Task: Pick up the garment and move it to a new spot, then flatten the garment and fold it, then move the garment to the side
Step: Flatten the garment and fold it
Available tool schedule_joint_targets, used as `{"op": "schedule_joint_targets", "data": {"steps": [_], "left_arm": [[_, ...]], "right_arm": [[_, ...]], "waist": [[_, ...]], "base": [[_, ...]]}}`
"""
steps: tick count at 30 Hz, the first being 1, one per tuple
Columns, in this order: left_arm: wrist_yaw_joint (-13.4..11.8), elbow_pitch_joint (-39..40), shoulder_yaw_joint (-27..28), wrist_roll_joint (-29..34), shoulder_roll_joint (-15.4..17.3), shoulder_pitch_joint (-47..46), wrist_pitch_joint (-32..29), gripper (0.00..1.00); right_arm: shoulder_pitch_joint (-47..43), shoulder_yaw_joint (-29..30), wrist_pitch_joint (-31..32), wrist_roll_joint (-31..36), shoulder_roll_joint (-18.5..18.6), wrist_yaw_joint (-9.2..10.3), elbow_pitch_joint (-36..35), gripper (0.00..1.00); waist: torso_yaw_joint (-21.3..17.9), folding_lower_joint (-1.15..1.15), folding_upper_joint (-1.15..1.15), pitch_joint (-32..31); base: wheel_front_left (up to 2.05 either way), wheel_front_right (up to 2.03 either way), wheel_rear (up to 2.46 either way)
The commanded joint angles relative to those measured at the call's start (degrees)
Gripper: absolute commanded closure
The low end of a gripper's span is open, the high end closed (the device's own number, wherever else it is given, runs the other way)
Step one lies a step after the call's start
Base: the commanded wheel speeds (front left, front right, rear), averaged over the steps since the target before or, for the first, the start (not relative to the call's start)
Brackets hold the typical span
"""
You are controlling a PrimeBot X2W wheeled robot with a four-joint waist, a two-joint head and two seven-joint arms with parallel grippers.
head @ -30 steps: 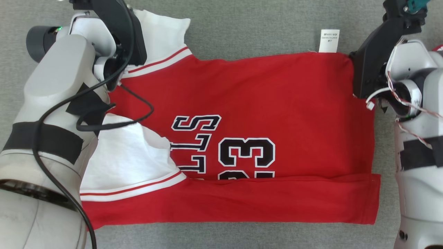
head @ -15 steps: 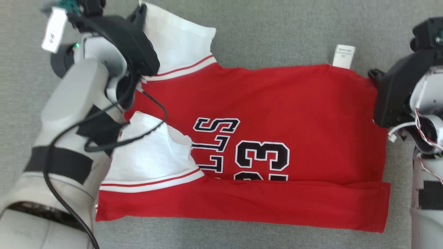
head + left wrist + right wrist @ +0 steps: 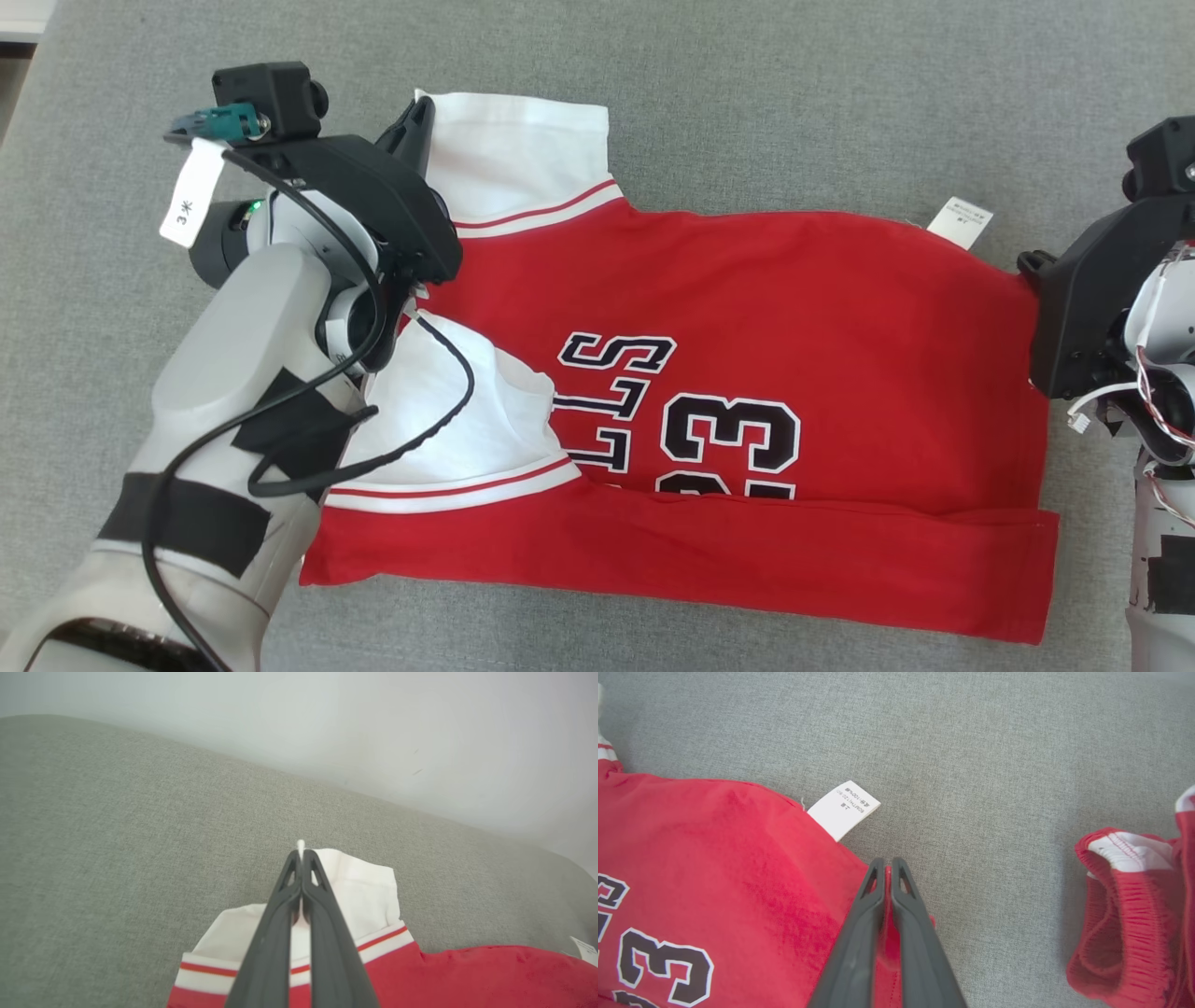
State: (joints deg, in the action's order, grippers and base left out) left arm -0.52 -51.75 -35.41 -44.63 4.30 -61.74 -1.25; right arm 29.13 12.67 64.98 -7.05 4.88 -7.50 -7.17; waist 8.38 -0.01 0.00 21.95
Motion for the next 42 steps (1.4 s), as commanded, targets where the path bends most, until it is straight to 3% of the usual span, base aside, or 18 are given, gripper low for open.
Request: {"op": "schedule_joint_targets", "data": {"steps": [1, 18, 31, 35, 42], "left_arm": [[-0.5, 0.9, 0.0, -0.3, 0.4, 1.5, -0.4, 1.0], [-5.1, 14.7, 0.9, -1.8, 5.5, 11.5, -1.7, 1.0], [-13.7, 38.9, 3.1, -3.9, 13.8, 29.0, -3.7, 1.0], [-15.7, 43.4, 3.6, -4.4, 15.2, 32.5, -4.3, 1.0], [-18.2, 47.9, 4.4, -5.7, 16.8, 36.6, -5.5, 1.0]], "right_arm": [[0.0, -0.2, -0.2, -0.5, 0.1, 0.03, 0.1, 1.0], [-2.4, -1.7, -0.2, -1.3, 0.6, 0.03, -1.0, 1.0], [-6.5, -3.0, 0.0, -3.4, 3.1, 0.03, -3.3, 1.0], [-7.8, -4.2, 0.9, -6.1, 2.7, 0.03, -4.7, 1.0], [-11.0, -4.7, 2.6, -7.7, 5.6, 0.03, -8.1, 1.0]], "waist": [[-0.1, 0.01, 0.0, -0.1], [-1.2, 0.01, 0.0, -2.1], [-0.3, 0.01, 0.0, -3.5], [0.0, 0.01, 0.0, -4.2], [-0.2, 0.01, 0.0, -5.4]], "base": [[0.0, 0.0, 0.0], [0.0, 0.0, 0.0], [0.0, 0.0, 0.0], [0.0, 0.0, 0.0], [0.0, 0.0, 0.0]]}}
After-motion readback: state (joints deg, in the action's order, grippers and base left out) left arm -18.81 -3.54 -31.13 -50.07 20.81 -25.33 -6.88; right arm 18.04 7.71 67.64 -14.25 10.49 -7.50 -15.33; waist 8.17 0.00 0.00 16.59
